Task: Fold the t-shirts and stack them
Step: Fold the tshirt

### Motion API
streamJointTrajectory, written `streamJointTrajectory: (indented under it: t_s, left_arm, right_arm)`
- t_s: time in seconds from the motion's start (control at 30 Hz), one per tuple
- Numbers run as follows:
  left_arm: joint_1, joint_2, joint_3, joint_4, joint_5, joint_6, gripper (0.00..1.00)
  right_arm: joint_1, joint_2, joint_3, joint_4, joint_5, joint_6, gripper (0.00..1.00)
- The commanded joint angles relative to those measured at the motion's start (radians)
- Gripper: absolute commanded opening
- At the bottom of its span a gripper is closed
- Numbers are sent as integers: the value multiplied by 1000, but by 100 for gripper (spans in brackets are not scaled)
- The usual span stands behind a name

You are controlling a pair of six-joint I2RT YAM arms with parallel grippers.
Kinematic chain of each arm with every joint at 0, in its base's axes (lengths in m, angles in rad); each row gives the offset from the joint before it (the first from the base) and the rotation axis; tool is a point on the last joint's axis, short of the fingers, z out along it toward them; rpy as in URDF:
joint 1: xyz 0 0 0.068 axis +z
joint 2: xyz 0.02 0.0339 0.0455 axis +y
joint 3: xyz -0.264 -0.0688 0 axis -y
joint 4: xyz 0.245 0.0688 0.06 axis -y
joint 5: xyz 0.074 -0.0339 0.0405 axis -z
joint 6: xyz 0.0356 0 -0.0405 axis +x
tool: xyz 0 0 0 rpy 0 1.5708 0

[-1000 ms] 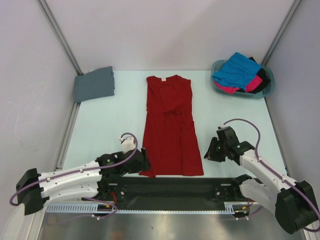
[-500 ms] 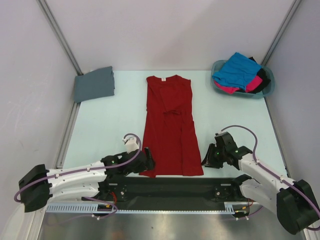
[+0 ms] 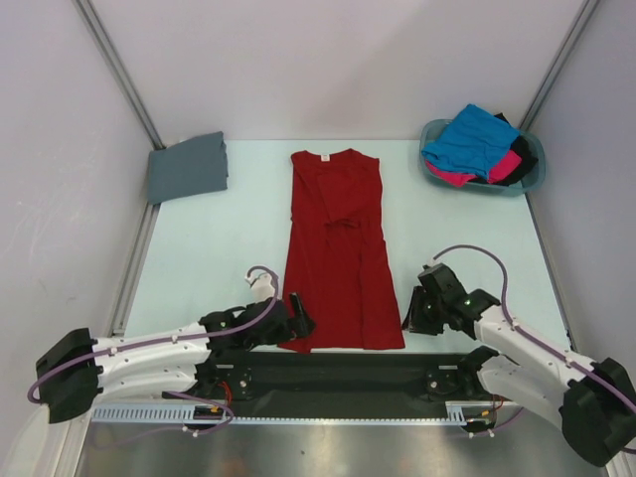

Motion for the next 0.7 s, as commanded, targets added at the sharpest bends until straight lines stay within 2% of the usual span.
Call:
streamJointTrajectory:
  t_s: [0.0, 0.13, 0.23, 0.37, 0.43, 0.67]
  left_arm:
    - [0, -27, -15, -123, 0, -32, 100]
    - [0, -91, 45, -232, -96, -19, 100]
    - [0, -114, 92, -328, -169, -26, 100]
    - [0, -133, 129, -398, -232, -37, 100]
    - [0, -140, 137, -404, -257, -32, 100]
    - [0, -140, 148, -385, -278, -23, 100]
  right_arm:
    - [74, -76, 108, -56, 137, 14, 36]
    - [97, -110, 163, 29, 73, 8, 37]
    - [107, -62, 183, 118, 7, 1, 38]
    - [120, 83, 128, 372, -178, 56, 35]
    - [162, 136, 116, 499, -203, 81, 36]
    - [286, 343, 142, 723, -251, 150, 36]
